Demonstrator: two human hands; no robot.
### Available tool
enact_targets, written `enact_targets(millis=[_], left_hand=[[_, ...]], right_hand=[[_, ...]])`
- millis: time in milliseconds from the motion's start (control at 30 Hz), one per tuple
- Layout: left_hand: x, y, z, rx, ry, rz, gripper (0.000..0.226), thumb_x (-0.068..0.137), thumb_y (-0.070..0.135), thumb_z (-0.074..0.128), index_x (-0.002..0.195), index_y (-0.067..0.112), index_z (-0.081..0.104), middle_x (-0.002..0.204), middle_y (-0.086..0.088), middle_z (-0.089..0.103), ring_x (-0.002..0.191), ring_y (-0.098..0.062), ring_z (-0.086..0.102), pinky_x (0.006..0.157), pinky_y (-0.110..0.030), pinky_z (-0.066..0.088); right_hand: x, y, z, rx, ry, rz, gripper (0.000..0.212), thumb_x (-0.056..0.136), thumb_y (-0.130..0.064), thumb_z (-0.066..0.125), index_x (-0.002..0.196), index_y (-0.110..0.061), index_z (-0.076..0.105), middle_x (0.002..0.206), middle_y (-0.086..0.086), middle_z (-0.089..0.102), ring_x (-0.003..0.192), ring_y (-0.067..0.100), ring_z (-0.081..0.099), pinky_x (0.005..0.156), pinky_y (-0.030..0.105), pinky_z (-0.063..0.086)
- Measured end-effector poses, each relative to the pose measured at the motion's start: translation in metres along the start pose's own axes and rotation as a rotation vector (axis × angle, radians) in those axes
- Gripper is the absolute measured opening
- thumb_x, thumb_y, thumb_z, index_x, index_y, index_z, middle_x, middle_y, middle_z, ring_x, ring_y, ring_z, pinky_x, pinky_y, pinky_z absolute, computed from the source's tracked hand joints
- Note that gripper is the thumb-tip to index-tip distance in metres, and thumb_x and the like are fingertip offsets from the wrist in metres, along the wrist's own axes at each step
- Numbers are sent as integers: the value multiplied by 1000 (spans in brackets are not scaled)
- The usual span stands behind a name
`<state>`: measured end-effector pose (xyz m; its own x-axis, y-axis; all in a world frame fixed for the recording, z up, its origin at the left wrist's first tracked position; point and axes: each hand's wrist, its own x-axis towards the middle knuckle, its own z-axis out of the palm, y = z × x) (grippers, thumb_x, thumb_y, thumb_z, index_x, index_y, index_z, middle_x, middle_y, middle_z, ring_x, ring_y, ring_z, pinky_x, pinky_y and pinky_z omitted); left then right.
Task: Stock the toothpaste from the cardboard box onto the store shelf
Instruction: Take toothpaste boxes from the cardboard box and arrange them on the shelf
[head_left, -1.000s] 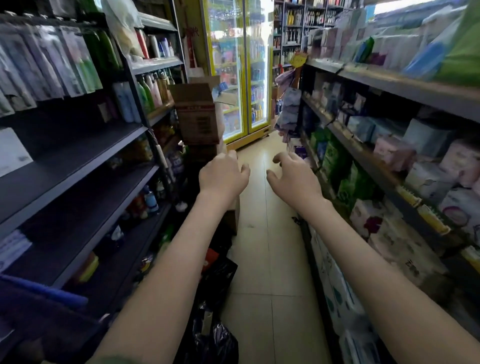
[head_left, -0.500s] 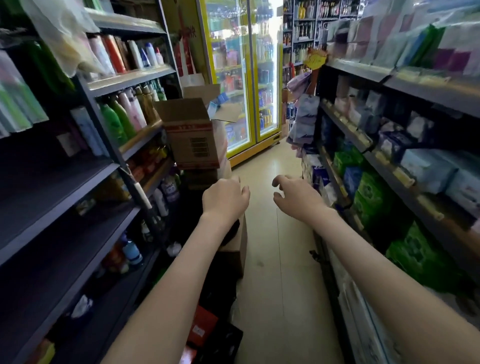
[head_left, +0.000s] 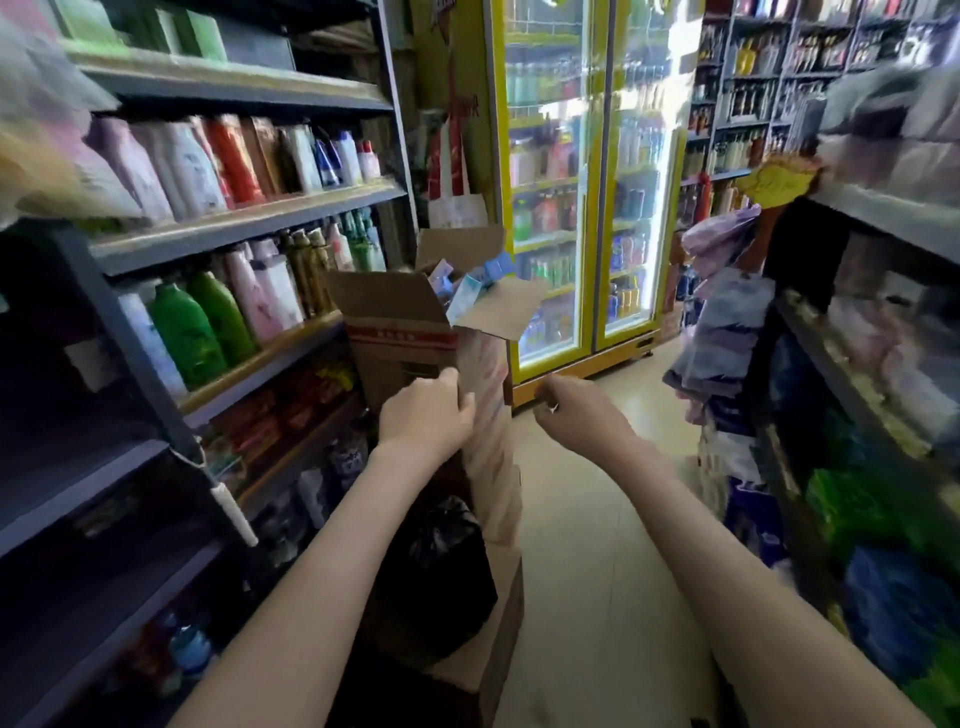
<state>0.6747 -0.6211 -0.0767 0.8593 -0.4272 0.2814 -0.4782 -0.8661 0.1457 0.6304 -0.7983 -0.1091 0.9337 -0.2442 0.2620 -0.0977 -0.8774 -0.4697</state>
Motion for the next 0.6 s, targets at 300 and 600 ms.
enact_targets(millis=[300,600], left_hand=[[242,4,84,36,66,-76,34,99,41,40,121,18,53,111,-7,64,102,-30,60,76,-36,46],[461,18,154,-21,87,-157,38,99,37,41,129,13,45,127,-11,55,112,-33,55,72,-37,40]], right_hand=[[241,82,35,64,-8,-184,28,93,-19,53,121,-12,55,115,3,57,106,20,54,82,27,40],[471,158,57,-27,-147,-414,50,92,-19,58,139,-18,40,133,4,47,119,25,48,96,37,41]])
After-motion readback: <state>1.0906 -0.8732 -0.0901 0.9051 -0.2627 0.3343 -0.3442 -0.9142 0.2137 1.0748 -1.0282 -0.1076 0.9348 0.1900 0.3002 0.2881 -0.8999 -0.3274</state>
